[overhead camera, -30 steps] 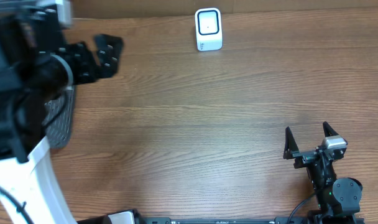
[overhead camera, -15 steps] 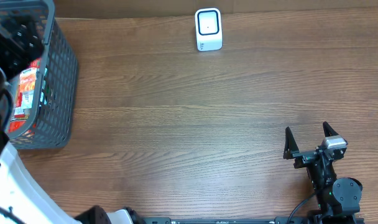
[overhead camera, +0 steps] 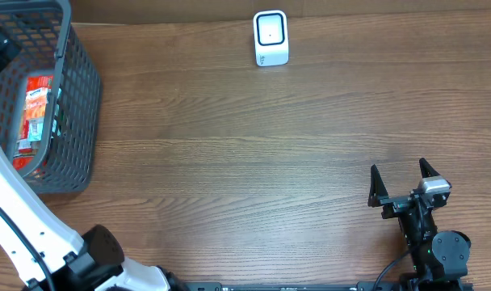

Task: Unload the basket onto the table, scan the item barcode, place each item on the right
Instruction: 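Move the left gripper up and over into the grey basket, then grasp the Kleenex tissue pack in the basket with the left gripper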

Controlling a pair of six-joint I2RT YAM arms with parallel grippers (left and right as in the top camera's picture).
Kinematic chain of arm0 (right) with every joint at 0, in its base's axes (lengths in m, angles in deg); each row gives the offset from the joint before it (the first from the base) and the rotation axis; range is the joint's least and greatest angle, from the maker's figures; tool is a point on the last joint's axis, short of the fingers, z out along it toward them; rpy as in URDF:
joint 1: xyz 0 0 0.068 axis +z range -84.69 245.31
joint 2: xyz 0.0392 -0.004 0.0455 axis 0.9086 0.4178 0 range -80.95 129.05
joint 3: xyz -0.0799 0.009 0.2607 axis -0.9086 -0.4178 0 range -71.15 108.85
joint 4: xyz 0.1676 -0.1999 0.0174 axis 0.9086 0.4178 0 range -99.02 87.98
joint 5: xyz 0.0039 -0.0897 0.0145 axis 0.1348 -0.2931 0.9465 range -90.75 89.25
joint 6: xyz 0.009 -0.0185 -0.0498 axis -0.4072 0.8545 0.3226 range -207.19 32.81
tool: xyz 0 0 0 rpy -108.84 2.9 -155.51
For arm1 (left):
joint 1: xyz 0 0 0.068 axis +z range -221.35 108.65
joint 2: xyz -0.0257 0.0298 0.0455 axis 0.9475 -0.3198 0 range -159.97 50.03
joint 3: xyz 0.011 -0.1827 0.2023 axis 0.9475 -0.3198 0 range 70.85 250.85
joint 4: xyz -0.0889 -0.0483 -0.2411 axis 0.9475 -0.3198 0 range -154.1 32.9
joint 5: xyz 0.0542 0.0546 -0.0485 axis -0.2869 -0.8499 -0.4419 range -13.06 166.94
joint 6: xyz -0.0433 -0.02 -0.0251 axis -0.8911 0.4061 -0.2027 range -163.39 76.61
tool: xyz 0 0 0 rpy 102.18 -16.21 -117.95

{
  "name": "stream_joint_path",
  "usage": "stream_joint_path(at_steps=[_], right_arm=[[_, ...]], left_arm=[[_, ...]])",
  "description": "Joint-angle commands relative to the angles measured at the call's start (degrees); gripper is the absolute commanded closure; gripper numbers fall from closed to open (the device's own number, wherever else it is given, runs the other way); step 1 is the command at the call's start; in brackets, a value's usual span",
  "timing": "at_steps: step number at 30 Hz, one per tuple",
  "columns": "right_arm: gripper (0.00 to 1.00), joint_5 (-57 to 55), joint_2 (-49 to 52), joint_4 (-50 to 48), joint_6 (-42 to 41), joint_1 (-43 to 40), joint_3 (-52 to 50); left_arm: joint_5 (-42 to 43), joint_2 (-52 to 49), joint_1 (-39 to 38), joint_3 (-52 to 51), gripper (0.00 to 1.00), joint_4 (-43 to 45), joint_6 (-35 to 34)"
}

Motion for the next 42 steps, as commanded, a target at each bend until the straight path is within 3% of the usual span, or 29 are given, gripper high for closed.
stream_joint_path(at_steps=[1, 24, 37, 42], right_arm=[[0.00, -0.09, -0.57, -0.13, 0.13, -0.13, -0.59], [0.00, -0.09, -0.57, -0.13, 0.13, -0.13, -0.59], [0.00, -0.09, -0.57, -0.13, 0.13, -0.13, -0.59], [0.00, -0.09, -0.57, -0.13, 0.13, -0.13, -0.59]], left_arm=[[-1.84, -2.01, 2.08, 0.70, 0.00, -0.57, -0.11], [-2.01, -7.91, 9.25, -0.79, 0.00, -1.22, 3.85], [12.39, -20.41, 9.16, -0.79, 0.00, -1.16, 20.06], [14.97, -25.14, 9.16, -0.79, 0.00, -1.27, 22.84]])
